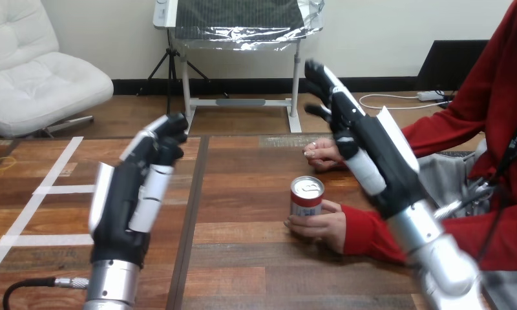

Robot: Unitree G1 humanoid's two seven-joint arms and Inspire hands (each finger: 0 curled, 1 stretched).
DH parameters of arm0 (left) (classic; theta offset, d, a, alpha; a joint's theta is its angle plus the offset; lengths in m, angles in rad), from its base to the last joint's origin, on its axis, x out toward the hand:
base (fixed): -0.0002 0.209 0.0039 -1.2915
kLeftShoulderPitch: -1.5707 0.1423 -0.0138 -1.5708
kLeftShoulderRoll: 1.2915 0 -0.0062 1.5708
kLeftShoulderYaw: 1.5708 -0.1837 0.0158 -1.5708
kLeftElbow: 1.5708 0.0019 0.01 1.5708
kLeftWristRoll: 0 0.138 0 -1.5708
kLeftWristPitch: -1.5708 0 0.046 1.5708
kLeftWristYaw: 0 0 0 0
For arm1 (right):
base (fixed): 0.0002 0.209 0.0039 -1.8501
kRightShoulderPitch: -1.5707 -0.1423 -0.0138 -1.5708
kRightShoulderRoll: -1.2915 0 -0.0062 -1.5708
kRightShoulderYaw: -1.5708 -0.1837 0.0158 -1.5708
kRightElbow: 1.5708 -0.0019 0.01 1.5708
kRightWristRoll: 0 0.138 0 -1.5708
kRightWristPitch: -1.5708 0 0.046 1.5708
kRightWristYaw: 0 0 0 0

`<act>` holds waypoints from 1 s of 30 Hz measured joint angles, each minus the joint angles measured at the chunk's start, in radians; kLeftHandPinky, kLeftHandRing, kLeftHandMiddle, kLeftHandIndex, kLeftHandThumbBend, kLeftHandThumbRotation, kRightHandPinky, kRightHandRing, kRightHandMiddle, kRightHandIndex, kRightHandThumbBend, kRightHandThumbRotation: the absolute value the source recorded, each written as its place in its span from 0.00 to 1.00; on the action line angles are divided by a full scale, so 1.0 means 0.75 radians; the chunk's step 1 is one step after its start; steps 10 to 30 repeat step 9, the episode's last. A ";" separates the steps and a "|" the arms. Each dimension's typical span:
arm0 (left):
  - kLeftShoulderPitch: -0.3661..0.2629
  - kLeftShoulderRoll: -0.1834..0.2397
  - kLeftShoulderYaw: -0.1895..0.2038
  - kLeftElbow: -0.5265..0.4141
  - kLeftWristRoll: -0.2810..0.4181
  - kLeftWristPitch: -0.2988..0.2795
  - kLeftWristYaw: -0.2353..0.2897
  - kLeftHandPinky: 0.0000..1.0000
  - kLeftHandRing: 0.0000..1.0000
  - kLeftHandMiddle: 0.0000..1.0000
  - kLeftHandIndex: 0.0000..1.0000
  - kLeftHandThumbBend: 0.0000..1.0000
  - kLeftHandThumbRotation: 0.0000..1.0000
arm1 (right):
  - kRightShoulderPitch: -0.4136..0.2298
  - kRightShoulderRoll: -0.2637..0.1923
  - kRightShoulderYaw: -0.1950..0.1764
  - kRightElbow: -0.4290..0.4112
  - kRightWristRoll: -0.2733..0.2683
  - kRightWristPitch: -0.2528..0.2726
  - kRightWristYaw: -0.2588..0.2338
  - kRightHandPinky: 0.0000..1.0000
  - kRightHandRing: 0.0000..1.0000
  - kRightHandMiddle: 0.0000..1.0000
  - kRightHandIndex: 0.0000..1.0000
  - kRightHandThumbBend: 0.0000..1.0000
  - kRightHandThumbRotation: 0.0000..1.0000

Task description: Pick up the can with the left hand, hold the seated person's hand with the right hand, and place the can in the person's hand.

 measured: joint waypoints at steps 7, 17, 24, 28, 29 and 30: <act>0.000 -0.009 0.003 -0.033 -0.012 -0.034 0.003 0.69 0.77 0.77 0.75 0.63 0.99 | 0.099 0.090 0.012 -0.112 0.102 0.015 0.091 1.00 1.00 0.99 0.98 1.00 1.00; 0.000 -0.011 0.003 -0.040 -0.012 -0.039 0.005 0.69 0.77 0.77 0.75 0.62 1.00 | 0.128 0.107 0.013 -0.139 0.117 0.023 0.111 1.00 1.00 1.00 0.98 1.00 1.00; 0.000 -0.011 0.003 -0.040 -0.012 -0.039 0.005 0.69 0.77 0.77 0.75 0.62 1.00 | 0.128 0.107 0.013 -0.139 0.117 0.023 0.111 1.00 1.00 1.00 0.98 1.00 1.00; 0.000 -0.011 0.003 -0.040 -0.012 -0.039 0.005 0.69 0.77 0.77 0.75 0.62 1.00 | 0.128 0.107 0.013 -0.139 0.117 0.023 0.111 1.00 1.00 1.00 0.98 1.00 1.00; 0.000 -0.011 0.003 -0.040 -0.012 -0.039 0.005 0.69 0.77 0.77 0.75 0.62 1.00 | 0.128 0.107 0.013 -0.139 0.117 0.023 0.111 1.00 1.00 1.00 0.98 1.00 1.00; 0.000 -0.011 0.003 -0.040 -0.012 -0.039 0.005 0.69 0.77 0.77 0.75 0.62 1.00 | 0.128 0.107 0.013 -0.139 0.117 0.023 0.111 1.00 1.00 1.00 0.98 1.00 1.00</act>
